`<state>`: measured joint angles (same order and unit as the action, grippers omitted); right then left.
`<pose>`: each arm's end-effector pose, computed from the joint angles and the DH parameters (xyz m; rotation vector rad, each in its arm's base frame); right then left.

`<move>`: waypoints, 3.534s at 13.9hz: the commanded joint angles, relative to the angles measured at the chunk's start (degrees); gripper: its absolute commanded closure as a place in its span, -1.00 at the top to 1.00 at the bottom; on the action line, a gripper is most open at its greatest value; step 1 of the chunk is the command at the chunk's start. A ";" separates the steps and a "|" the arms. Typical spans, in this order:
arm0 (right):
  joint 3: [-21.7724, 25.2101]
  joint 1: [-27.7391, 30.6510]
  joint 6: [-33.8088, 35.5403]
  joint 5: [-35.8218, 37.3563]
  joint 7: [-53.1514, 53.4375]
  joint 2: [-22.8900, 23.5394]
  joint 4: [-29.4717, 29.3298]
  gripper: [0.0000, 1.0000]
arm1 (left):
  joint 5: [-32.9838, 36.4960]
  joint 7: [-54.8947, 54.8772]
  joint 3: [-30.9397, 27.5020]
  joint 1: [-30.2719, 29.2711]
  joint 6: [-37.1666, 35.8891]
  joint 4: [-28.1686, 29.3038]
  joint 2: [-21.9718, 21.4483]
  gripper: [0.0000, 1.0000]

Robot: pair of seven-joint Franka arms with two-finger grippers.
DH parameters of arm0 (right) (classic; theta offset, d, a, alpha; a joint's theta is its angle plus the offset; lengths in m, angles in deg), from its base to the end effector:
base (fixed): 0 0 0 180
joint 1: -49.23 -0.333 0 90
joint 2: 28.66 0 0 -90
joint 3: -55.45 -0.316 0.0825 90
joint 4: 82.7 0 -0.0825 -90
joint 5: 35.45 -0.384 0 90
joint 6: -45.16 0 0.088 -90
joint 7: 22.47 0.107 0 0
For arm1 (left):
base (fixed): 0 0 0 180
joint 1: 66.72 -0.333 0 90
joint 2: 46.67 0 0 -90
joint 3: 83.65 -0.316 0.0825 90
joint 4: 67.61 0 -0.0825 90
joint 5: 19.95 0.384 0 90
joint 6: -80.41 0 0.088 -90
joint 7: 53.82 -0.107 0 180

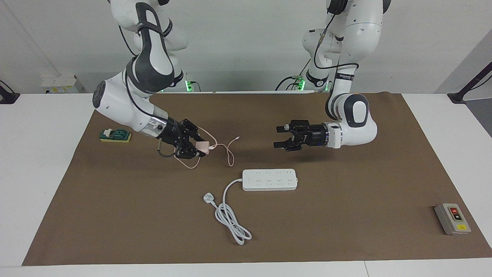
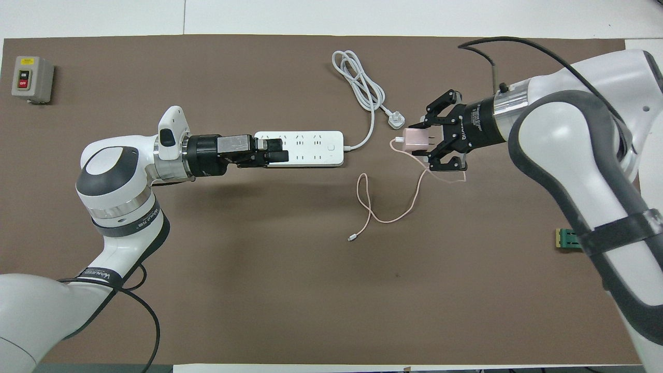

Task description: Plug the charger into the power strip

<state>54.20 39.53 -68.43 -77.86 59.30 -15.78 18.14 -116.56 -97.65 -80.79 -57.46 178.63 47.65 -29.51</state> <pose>0.6107 0.1604 0.4518 -1.8575 1.8115 0.6669 0.5618 -0.2138 0.3529 1.5683 -0.0321 -0.0085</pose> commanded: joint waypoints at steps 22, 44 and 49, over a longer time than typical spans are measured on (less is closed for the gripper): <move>0.02 -17.28 -15.26 0.66 12.37 1.18 -0.12 -1.00 | -3.58 0.33 -0.14 2.25 1.79 3.21 -1.34 0.97; 0.02 -17.11 -14.20 2.24 11.14 1.18 -0.12 -1.00 | -5.69 -0.29 -0.05 6.47 5.04 3.12 -1.43 0.97; 0.02 -16.93 -14.11 2.24 11.14 1.18 -0.12 -1.00 | -5.69 -0.37 -0.05 6.47 4.96 3.21 -1.60 0.90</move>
<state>54.61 21.86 -83.08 -76.48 71.08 -14.49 17.99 -120.78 -97.17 -80.21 -51.97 182.32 49.28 -29.57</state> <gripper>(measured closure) 0.502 0.035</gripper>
